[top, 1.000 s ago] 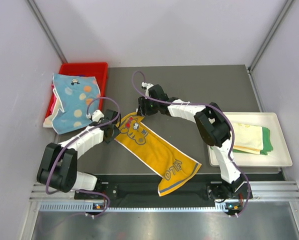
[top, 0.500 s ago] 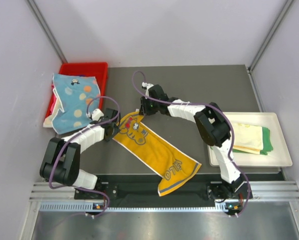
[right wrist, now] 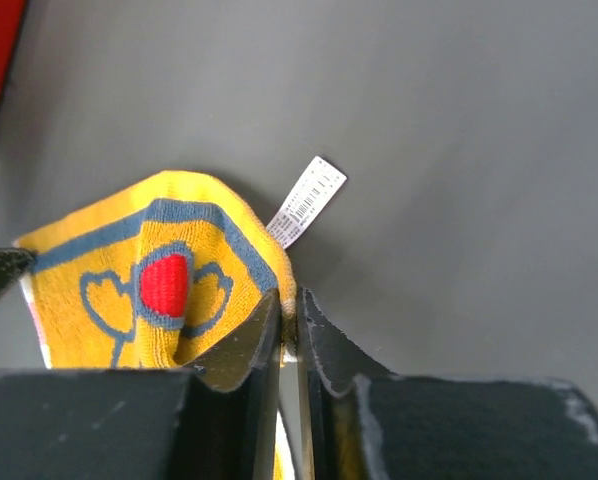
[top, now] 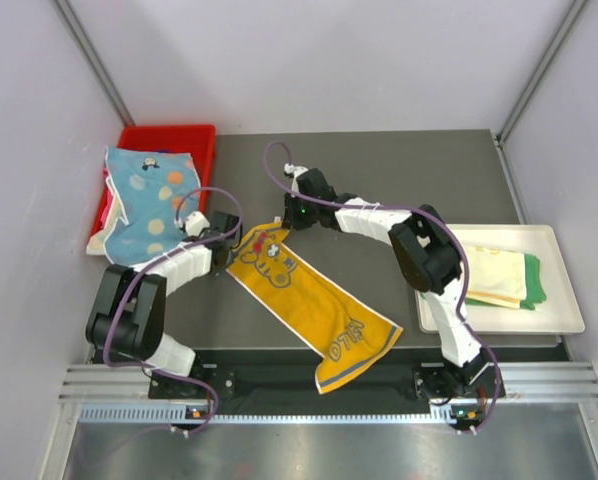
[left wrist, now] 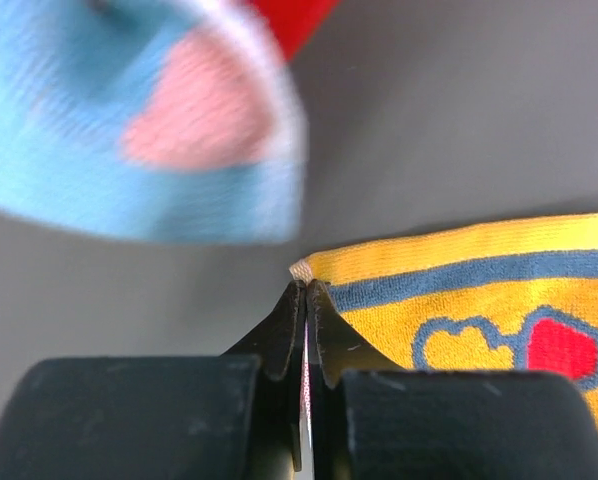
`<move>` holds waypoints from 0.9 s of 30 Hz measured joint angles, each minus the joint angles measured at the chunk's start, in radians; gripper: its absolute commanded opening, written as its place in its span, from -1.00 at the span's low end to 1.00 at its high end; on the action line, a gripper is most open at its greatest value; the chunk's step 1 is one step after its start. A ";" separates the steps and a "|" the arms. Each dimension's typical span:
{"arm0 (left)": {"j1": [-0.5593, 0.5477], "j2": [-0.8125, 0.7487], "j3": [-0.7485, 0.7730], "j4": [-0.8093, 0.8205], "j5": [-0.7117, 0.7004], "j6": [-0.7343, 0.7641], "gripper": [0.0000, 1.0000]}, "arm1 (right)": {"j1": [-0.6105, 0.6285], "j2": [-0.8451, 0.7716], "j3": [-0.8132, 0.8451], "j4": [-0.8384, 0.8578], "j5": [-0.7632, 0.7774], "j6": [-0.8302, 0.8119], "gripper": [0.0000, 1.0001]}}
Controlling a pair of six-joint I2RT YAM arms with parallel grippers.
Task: Fold and stack the towels
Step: Flatten out the crumpled towel
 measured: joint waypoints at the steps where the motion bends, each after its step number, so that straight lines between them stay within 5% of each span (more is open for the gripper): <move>1: 0.000 0.005 0.011 -0.002 0.001 0.013 -1.00 | 0.000 -0.002 0.000 -0.002 0.006 -0.004 -0.88; 20: 0.000 -0.050 0.425 -0.005 0.172 0.395 -1.00 | -0.022 -0.478 -0.043 -0.141 0.388 -0.186 -1.00; 27: 0.000 0.095 0.679 0.019 0.238 0.507 -1.00 | -0.098 -0.494 -0.043 -0.158 0.430 -0.245 -0.99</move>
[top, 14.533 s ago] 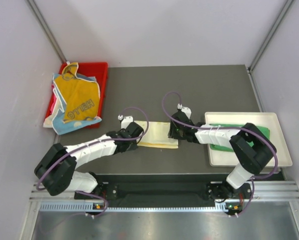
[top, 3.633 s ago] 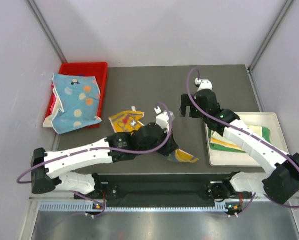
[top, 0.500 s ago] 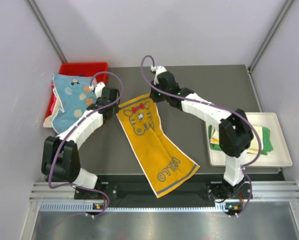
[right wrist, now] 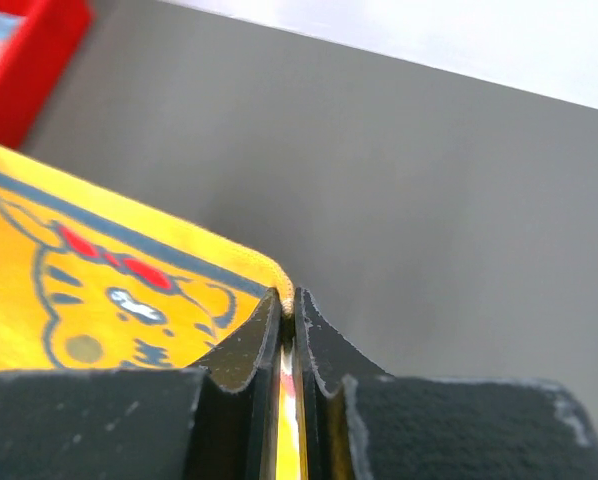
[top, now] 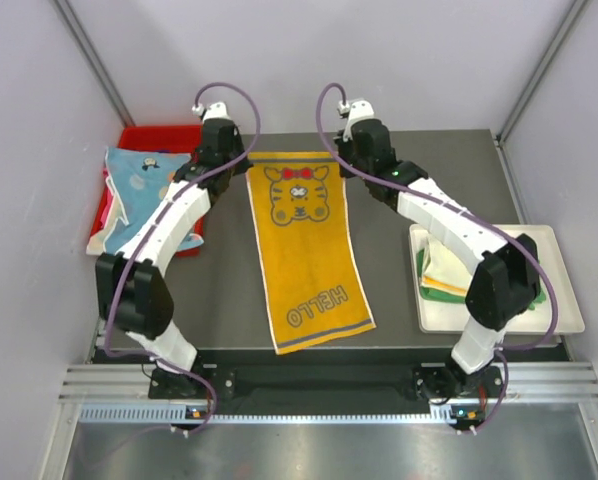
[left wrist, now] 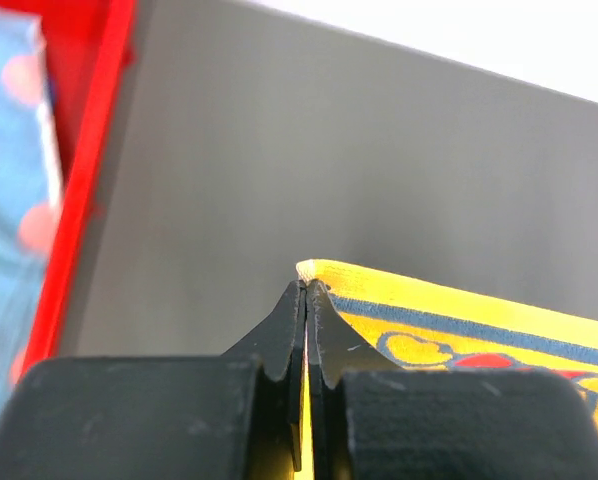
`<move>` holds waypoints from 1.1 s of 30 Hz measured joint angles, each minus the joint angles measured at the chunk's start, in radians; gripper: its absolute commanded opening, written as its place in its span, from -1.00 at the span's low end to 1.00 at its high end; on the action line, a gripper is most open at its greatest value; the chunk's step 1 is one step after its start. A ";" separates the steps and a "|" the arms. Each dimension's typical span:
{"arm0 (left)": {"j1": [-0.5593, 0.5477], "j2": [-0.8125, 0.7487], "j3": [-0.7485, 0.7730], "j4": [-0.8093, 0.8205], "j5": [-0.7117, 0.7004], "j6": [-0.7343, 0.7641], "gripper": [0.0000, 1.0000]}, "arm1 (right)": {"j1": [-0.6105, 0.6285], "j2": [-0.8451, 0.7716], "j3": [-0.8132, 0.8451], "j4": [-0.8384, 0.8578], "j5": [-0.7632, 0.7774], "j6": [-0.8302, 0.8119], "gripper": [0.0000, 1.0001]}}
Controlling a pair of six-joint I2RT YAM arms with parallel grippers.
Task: Fold and stack the towels
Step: Flatten out the crumpled towel, then fold the towel
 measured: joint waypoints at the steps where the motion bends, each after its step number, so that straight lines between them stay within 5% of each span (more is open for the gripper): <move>1: 0.000 0.033 0.039 0.003 0.009 0.011 -1.00 | -0.017 0.005 0.000 0.003 -0.004 -0.002 -1.00; 17: 0.007 0.633 0.668 0.003 0.111 0.123 -1.00 | -0.235 0.371 0.304 0.074 -0.112 -0.023 -0.99; 24: 0.032 0.624 0.620 0.040 0.173 0.131 -1.00 | -0.234 0.380 0.298 0.097 -0.137 -0.033 -1.00; 33: 0.034 0.380 0.173 0.136 0.295 0.116 -1.00 | -0.203 0.186 -0.064 0.159 -0.149 -0.016 -1.00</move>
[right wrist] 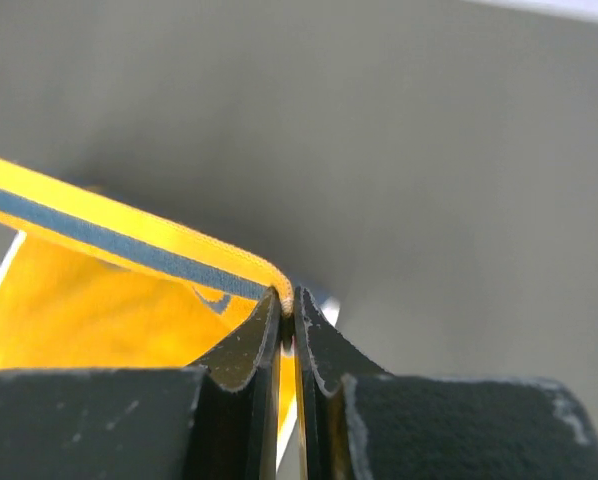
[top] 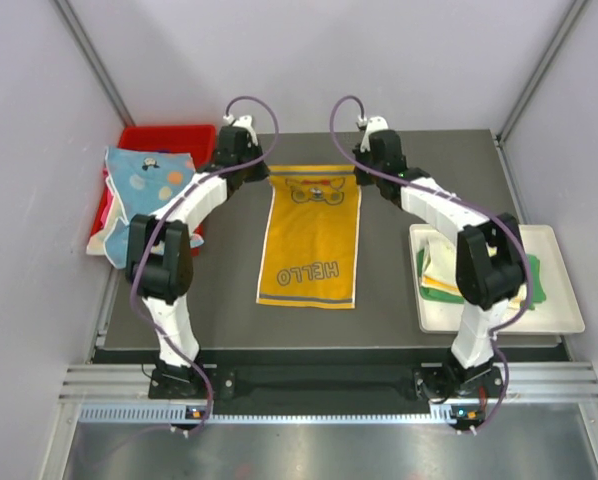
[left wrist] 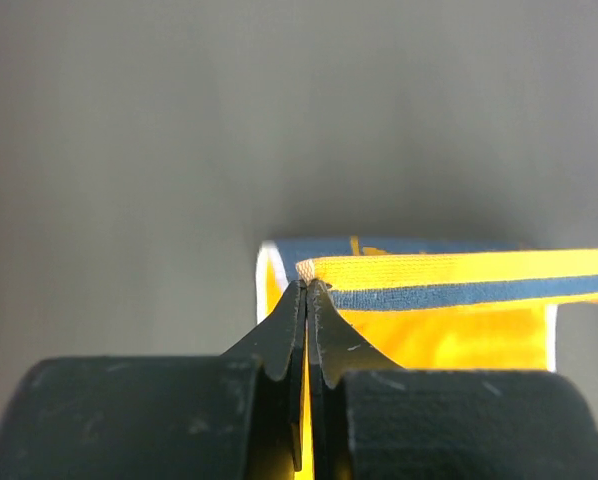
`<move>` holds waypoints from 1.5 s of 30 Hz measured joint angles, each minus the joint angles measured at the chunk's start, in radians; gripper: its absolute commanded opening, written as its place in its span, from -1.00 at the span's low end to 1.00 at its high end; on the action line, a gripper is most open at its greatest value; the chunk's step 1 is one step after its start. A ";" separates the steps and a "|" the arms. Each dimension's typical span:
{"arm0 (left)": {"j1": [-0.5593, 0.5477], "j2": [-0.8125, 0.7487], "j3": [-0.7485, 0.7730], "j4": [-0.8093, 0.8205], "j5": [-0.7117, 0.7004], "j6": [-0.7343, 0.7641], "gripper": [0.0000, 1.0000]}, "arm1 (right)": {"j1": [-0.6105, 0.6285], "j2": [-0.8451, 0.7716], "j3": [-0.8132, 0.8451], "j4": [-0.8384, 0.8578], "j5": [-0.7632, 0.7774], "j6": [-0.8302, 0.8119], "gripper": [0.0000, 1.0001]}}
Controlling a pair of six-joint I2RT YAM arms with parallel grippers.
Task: Fold and stack the towels
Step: Fold the towel
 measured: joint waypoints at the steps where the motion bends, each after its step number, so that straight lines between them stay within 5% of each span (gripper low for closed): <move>1: 0.000 -0.038 -0.050 0.013 0.008 -0.007 -1.00 | 0.008 -0.030 -0.040 0.004 0.000 0.002 -1.00; 20: -0.087 -0.571 -0.755 0.084 0.039 -0.142 -1.00 | 0.162 -0.457 -0.648 0.035 -0.010 0.166 -1.00; 45: -0.127 -0.814 -0.898 -0.046 -0.018 -0.201 -1.00 | 0.292 -0.672 -0.846 0.053 0.004 0.283 -1.00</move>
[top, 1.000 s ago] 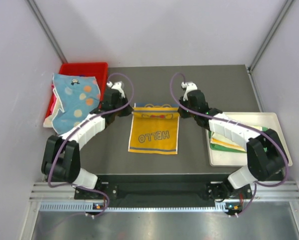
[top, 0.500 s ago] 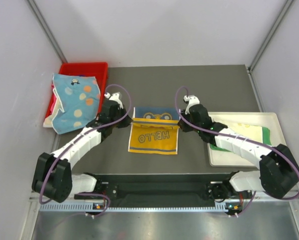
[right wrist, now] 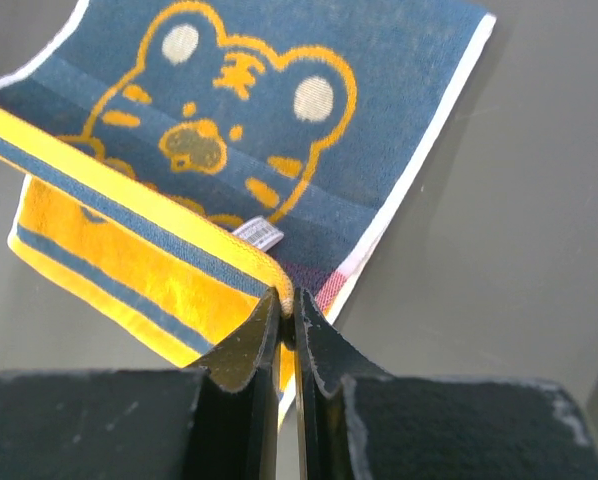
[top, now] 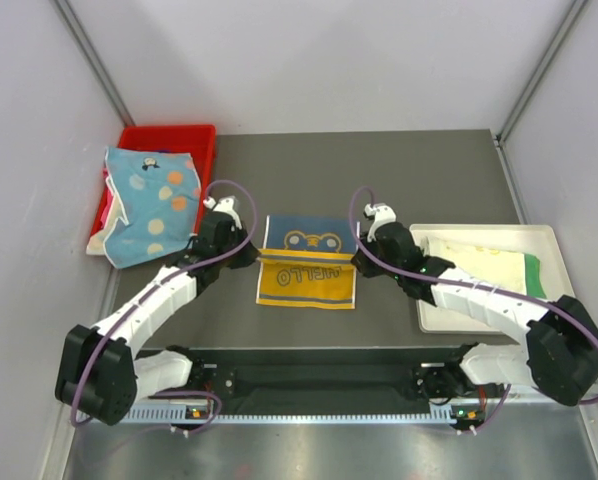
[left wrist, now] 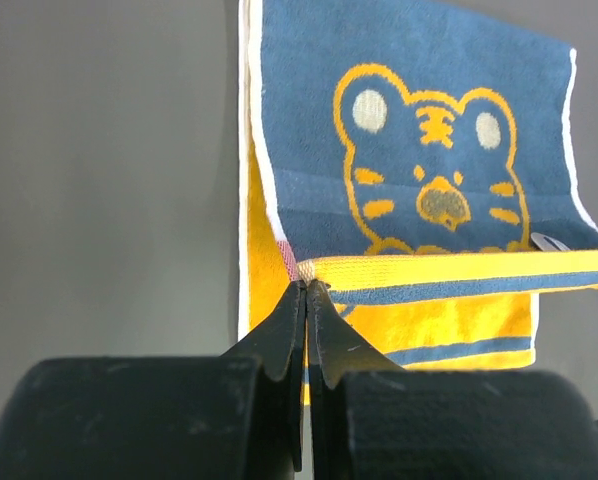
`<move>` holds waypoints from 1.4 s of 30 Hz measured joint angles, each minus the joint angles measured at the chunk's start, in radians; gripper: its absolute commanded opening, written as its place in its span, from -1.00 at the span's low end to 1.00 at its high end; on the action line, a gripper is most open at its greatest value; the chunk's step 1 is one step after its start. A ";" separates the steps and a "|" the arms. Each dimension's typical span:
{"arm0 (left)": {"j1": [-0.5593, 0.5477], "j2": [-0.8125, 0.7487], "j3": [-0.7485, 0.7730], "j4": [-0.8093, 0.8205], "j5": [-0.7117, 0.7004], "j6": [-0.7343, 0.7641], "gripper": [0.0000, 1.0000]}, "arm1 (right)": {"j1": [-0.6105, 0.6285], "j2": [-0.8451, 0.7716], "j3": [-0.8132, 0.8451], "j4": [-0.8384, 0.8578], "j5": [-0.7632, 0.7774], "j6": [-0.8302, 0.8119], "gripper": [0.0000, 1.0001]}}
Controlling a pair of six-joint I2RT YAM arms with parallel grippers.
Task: Fold and stack the towels
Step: Fold the towel
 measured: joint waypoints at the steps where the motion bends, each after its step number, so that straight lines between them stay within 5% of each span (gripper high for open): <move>1: 0.000 -0.005 -0.005 -0.003 0.001 -0.002 -1.00 | 0.004 -0.003 -0.006 0.002 0.001 0.005 -1.00; 42: -0.013 -0.062 -0.183 -0.068 0.068 -0.060 -1.00 | 0.120 -0.021 -0.148 0.044 0.039 0.131 -1.00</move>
